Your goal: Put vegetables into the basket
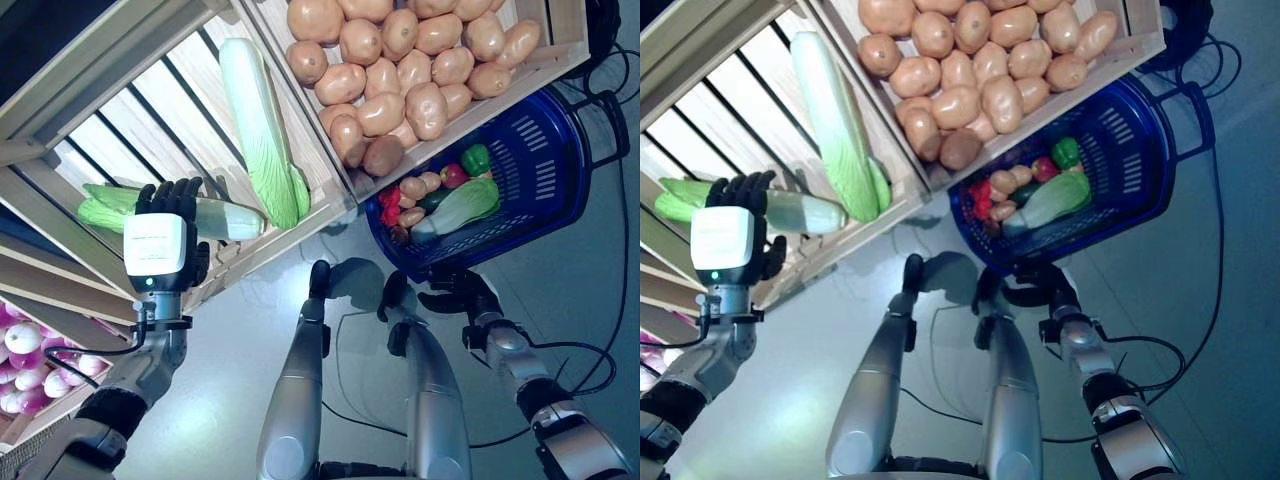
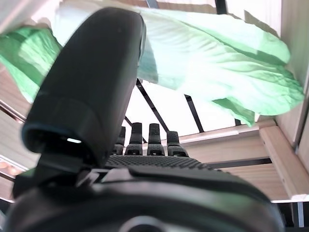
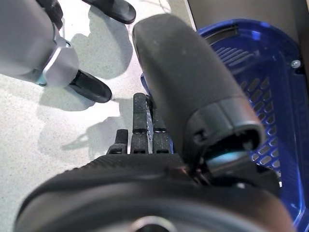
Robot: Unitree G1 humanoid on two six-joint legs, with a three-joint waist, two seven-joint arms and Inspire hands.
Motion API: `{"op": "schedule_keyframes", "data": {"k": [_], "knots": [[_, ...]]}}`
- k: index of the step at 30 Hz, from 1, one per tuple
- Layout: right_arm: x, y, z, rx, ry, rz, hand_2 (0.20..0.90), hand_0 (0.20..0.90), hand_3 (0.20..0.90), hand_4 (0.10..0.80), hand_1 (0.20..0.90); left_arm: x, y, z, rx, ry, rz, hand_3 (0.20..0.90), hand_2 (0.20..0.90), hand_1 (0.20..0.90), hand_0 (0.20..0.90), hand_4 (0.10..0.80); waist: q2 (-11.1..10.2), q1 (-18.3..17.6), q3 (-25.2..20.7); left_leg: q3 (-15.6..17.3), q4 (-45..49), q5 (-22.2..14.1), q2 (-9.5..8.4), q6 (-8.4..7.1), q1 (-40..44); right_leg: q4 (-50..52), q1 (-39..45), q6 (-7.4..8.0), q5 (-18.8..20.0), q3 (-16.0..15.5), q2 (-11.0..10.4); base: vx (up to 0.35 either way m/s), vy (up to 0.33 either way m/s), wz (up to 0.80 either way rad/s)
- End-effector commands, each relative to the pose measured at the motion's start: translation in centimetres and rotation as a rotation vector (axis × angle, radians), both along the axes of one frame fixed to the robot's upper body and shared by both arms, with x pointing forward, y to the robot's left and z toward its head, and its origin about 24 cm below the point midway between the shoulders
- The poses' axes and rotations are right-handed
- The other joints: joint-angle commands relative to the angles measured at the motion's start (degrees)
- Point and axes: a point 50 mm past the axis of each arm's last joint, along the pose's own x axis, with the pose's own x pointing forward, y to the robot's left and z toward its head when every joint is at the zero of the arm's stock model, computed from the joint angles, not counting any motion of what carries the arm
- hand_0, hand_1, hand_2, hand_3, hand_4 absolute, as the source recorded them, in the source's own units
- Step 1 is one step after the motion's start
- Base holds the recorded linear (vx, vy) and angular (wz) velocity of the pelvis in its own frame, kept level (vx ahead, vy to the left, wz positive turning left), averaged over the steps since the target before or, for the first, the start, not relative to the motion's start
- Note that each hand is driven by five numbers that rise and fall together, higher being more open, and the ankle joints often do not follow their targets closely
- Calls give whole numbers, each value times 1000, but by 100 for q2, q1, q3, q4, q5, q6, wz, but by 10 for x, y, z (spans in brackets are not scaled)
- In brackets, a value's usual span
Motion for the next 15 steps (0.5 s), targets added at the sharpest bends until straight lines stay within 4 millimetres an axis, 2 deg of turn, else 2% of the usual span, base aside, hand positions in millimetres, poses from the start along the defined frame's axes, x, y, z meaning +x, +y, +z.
{"op": "schedule_keyframes", "data": {"k": [1, 8, 15], "knots": [[-22, -26, -8, -63, 12, -75, 900, 900, 900, 800, 900, -9, 12, 19, 60, -39, 25, 900, 900, 900, 900, 800, 365, 24, -26, 30, 456, 23, -243, 131, -411, -328, 580, 350, 106, -120, -187, 17, -19, 7], [-15, -31, 1, -72, 5, -63, 900, 900, 900, 800, 900, -1, 12, 11, 126, 176, 58, 900, 900, 900, 900, 800, 422, -44, -26, 79, 496, 14, -225, 154, -447, -256, 519, 365, 129, -103, -195, 12, 6, 4], [-7, -33, 8, -87, 2, -37, 900, 900, 900, 800, 900, 14, 6, 8, 116, 246, 26, 900, 900, 900, 900, 800, 396, -171, -26, 138, 530, 34, -165, 158, -469, -239, 464, 383, 182, -19, -146, 0, 4, 0]]}}
